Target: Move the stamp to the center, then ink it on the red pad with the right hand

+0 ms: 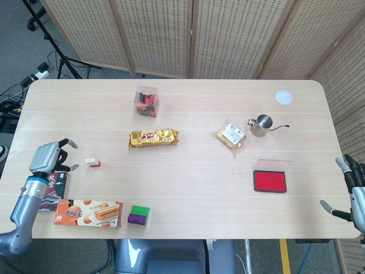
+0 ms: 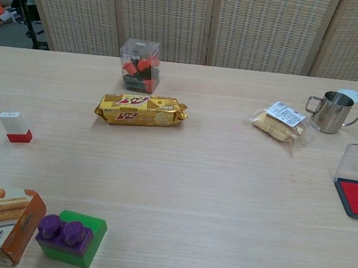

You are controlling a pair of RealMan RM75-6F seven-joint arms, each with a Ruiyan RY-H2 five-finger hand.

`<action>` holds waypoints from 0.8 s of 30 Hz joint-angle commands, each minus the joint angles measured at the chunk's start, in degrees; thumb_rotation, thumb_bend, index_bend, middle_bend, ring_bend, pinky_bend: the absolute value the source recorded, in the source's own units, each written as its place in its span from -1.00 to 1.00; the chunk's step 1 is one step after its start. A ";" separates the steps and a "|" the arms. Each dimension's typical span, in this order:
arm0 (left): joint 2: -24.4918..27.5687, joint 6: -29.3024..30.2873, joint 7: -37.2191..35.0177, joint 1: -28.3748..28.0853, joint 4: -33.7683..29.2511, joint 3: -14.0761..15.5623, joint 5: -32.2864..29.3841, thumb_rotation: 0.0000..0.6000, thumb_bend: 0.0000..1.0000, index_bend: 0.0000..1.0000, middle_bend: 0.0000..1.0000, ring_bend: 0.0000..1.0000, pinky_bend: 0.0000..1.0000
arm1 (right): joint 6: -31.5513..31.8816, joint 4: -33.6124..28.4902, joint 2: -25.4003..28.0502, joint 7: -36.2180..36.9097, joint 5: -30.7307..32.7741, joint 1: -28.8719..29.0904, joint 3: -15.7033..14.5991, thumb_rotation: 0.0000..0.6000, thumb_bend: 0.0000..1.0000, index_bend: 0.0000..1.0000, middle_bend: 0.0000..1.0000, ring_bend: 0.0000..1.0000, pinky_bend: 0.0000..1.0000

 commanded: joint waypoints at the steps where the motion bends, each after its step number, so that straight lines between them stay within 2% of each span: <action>1: -3.21 -0.91 3.44 -2.24 2.49 -0.32 -2.83 1.00 -0.69 -0.11 1.00 1.00 0.83 | -0.35 0.11 0.12 0.39 0.23 0.15 0.09 1.00 -1.00 -1.00 -1.00 -1.00 -1.00; 13: -10.25 -2.25 8.71 -5.21 9.15 0.56 -9.37 1.00 -0.68 -0.02 1.00 1.00 0.83 | -1.42 0.42 0.38 1.43 0.62 0.54 0.07 1.00 -1.00 -1.00 -1.00 -1.00 -1.00; 19: -11.88 -3.07 8.46 -5.50 11.39 1.01 -9.80 1.00 -0.51 0.01 1.00 1.00 0.83 | -1.46 0.44 0.48 1.76 0.66 0.55 0.08 1.00 -1.00 -1.00 -1.00 -1.00 -1.00; 24: -12.62 -3.05 8.24 -5.53 12.33 1.29 -9.50 1.00 -0.47 0.10 1.00 1.00 0.83 | -1.62 0.49 0.50 1.93 0.71 0.60 0.06 1.00 -1.00 -1.00 -1.00 -1.00 -1.00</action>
